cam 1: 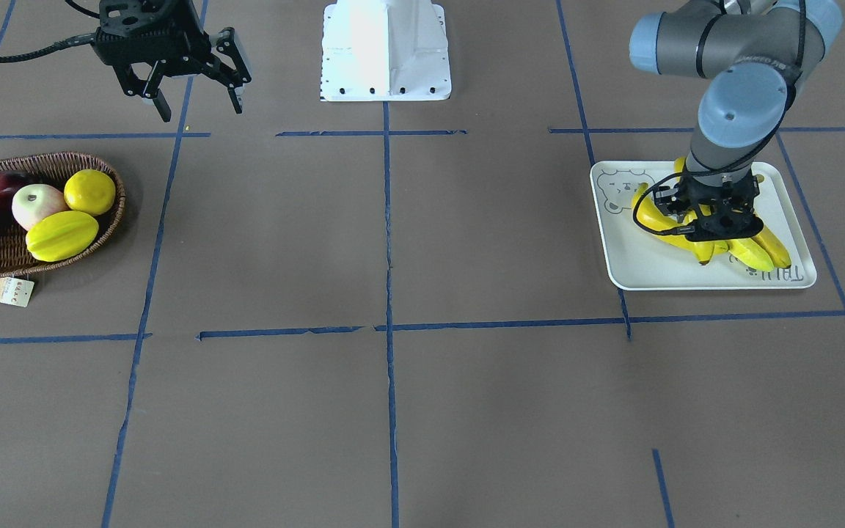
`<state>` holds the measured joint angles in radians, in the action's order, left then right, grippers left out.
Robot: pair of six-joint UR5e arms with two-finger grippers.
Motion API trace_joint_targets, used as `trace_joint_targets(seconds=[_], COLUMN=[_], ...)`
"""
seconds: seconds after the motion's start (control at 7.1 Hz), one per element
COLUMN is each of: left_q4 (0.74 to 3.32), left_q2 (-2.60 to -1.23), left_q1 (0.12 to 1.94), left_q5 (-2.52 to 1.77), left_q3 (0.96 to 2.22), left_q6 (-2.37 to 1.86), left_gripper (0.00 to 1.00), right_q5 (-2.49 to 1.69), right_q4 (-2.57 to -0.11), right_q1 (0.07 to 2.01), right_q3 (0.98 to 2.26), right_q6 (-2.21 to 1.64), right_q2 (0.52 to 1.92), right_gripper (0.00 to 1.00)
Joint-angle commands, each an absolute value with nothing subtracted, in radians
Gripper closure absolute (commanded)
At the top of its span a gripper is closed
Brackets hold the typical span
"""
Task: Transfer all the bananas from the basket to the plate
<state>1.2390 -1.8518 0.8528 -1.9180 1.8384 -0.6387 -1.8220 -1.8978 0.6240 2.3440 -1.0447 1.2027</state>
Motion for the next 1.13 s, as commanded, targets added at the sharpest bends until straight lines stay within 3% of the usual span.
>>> trace_joint_targets(seconds=[0.0,0.28,0.42,0.7,0.84,0.99], left_q4=[1.265,1.290,1.295,1.307,1.327,1.328], left_q2=[-1.856,-1.848,-1.844,-1.842,-1.842,-1.842], left_q1=[0.833,0.825,0.821,0.805,0.801,0.799], left_q5=[-1.853,-1.848,-1.848,-1.838,-1.769,-1.763], left_q3=[1.783,1.760,1.759,1.761,1.759,1.759], left_q6=[-0.637,-0.638,-0.637,-0.638,-0.643,-0.647], left_gripper=[1.00,0.98,0.80,0.09,0.01,0.01], right_q5=[-1.821,-1.821,-1.821,-1.819,-1.819,-1.819], right_q4=[-1.898,-1.898,-1.898,-1.898,-1.898,-1.898], right_q1=[0.623,0.623,0.623,0.623,0.623,0.623], right_q3=[2.344,2.344,2.344,2.345,2.344,2.344], right_q6=[-1.046,-1.046,-1.046,-1.046,-1.046,-1.046], right_q2=[1.203,1.203,1.203,1.203,1.203,1.204], right_gripper=[0.00,0.00,0.00,0.00,0.00,0.00])
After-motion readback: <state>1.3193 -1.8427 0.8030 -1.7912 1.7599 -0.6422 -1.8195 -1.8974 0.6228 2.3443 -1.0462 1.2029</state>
